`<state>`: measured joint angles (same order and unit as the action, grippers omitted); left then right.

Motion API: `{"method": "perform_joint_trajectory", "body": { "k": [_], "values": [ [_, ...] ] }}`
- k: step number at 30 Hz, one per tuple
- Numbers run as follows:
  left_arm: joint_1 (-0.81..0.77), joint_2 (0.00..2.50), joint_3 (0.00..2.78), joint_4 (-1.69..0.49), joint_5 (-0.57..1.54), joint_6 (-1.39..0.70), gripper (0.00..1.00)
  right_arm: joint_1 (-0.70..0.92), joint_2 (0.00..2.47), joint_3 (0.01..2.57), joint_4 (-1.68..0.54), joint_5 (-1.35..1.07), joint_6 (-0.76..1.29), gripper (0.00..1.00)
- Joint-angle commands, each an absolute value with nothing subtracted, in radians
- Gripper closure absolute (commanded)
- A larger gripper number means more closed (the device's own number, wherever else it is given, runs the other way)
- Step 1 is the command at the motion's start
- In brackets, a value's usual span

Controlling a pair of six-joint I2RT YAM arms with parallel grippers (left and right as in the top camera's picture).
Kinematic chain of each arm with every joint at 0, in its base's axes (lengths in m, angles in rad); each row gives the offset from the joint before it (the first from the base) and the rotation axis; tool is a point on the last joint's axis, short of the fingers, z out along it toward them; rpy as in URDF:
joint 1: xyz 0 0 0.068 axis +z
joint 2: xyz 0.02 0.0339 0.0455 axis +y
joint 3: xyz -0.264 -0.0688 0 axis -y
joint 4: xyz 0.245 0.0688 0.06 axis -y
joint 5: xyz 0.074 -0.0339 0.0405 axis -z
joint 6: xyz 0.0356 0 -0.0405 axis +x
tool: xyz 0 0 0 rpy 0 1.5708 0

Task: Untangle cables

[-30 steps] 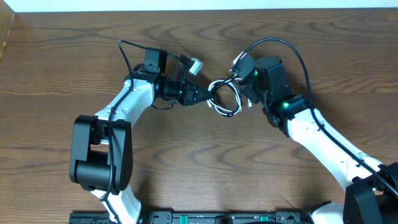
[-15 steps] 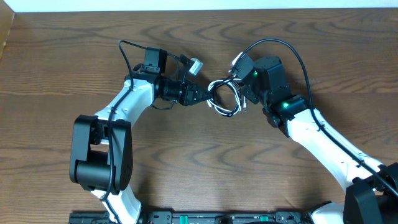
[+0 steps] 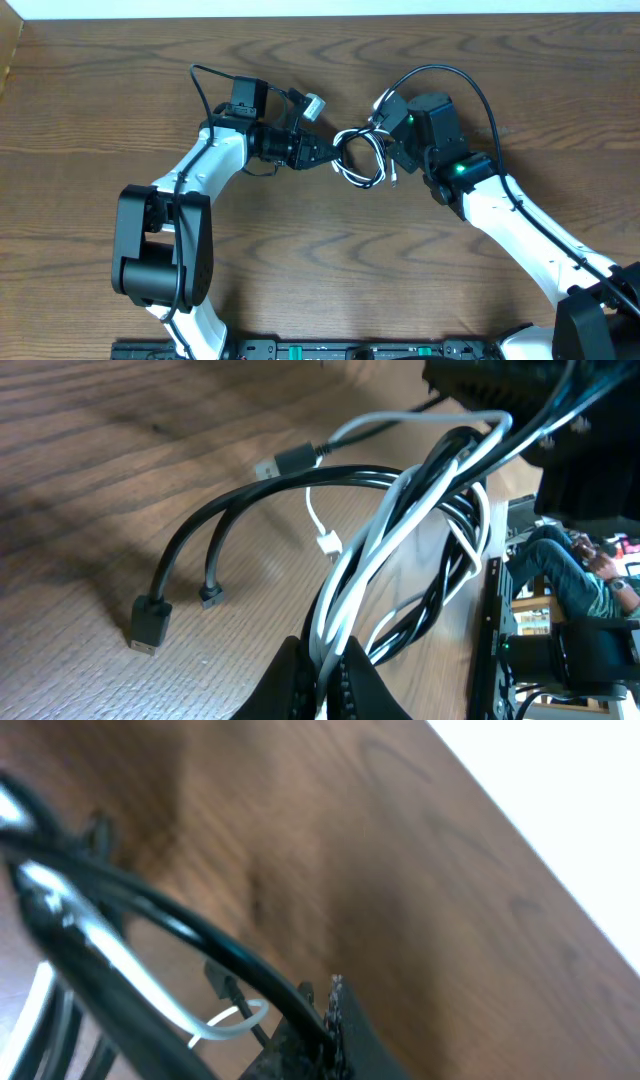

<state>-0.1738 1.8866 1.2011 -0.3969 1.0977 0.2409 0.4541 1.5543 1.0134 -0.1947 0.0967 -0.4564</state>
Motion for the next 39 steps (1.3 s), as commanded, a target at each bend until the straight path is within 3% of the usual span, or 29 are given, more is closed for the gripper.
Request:
{"method": "perform_joint_trajectory", "body": {
  "k": [1,20,32,39],
  "values": [
    [-0.169,1.881,1.197,-0.403,1.107,0.257,0.92,0.453,1.525,1.024,-0.223,0.042,-0.427,0.99],
    [-0.17,1.881,1.196,-0.403,1.116,0.25,0.92,0.455,1.584,1.024,-0.233,-0.04,-0.279,0.99],
    [-0.17,1.881,1.197,-0.403,1.114,0.25,0.92,0.44,1.737,1.024,-0.1,-0.041,-0.064,0.99],
    [-0.17,1.881,1.197,-0.402,1.114,0.25,0.84,0.44,1.736,1.024,-0.083,-0.041,-0.064,0.99]
  ]
}}
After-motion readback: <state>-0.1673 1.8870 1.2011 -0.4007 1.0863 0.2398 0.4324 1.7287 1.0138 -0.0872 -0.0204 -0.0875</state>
